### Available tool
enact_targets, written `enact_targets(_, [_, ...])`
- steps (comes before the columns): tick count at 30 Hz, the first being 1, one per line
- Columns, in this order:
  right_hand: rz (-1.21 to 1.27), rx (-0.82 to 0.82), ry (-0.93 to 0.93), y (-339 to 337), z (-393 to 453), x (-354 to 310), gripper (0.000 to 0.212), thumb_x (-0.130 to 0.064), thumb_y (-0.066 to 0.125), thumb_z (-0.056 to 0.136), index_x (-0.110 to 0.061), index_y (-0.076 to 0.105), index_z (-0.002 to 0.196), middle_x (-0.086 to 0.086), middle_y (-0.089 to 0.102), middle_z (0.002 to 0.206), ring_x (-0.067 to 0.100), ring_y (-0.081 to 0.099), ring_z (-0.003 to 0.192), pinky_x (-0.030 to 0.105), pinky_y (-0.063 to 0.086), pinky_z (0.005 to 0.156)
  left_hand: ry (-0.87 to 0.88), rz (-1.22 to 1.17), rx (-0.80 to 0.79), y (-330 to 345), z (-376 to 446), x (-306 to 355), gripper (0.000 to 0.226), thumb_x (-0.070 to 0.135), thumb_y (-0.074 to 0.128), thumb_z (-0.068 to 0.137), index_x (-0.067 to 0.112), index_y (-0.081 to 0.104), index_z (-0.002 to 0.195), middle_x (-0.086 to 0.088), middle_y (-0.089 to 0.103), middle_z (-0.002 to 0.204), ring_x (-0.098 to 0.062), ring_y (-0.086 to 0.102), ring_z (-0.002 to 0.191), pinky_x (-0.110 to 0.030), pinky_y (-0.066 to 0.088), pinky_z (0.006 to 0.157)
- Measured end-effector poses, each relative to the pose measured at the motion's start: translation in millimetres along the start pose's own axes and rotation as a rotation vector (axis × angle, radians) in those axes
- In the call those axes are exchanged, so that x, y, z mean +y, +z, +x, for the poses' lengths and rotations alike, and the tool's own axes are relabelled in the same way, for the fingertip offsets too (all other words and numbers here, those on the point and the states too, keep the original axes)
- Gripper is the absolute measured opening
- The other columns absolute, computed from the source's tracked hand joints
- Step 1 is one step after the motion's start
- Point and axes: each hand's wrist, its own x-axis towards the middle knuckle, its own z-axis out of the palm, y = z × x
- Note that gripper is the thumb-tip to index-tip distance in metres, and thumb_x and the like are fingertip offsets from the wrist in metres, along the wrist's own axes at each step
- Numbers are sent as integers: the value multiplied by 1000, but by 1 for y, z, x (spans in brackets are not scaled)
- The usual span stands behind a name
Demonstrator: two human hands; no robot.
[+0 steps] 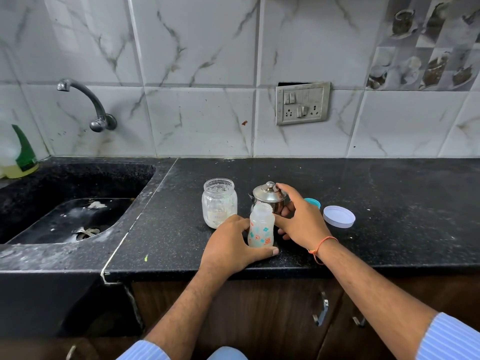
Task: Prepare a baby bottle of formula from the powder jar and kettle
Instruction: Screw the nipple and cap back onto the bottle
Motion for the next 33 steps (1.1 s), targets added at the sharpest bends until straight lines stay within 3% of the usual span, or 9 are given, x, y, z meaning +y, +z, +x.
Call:
enact_targets(7, [65,-19,1,5,4,-3,81,-24,82,92,-44,40,158,-1,63,89,25,76,68,44,67,63,8,-1,3,0,0,-1,64,80,89,66,39,68,109,21,57,105,3,59,92,-20,50,74])
enact_targets(10, [52,-27,2,4,4,1,86,-23,82,92,-46,36,160,0,63,91,29,75,72,45,67,66,15,-2,3,0,0,-1,71,80,89,66,35,72,118,23,56,106,4,58,94,-20,51,76])
enact_targets(13, [-5,-3,-30,0,0,5,90,-27,85,89,-48,33,160,-5,63,93,19,70,77,45,65,76,18,5,4,0,0,-2,78,81,88,66,32,73,125,23,57,108,3,59,96,-21,54,80])
enact_targets(16, [-54,99,-95,-5,-13,11,76,-29,85,89,-44,45,152,-9,64,91,9,61,67,34,60,73,15,14,-1,0,0,-2,80,81,88,66,31,73,126,23,58,110,1,59,97,-22,55,82])
enact_targets(19, [-60,267,-170,-13,-24,24,56,-27,84,89,-38,60,138,-10,60,88,11,56,59,36,56,67,6,12,-10,-1,0,-1,77,82,88,65,33,73,122,22,58,110,1,60,98,-23,55,84])
enact_targets(22, [-123,403,-158,-25,-30,38,48,-28,83,90,-30,62,133,-11,56,97,5,54,70,35,55,69,-5,6,-35,-2,0,1,68,82,88,65,37,69,112,22,59,108,2,59,97,-23,55,84])
enact_targets(26, [-204,484,-68,-34,-30,49,58,-33,85,87,-24,60,139,-10,52,114,11,55,95,36,56,80,-3,-11,-60,-5,0,4,60,81,90,64,44,60,101,22,59,104,4,59,94,-19,48,76])
enact_targets(29, [-277,449,2,-35,-23,55,69,-45,83,86,-23,55,145,-5,55,127,17,50,115,40,52,90,1,-25,-50,-5,0,4,60,81,90,63,44,61,100,21,60,104,4,59,94,-17,45,73])
enact_targets(33, [-312,366,62,-37,-12,60,72,-59,74,88,-22,57,148,-1,60,135,24,52,126,46,51,98,4,-23,-30,-3,-1,3,60,81,90,63,40,64,97,21,59,100,3,58,89,-16,40,68])
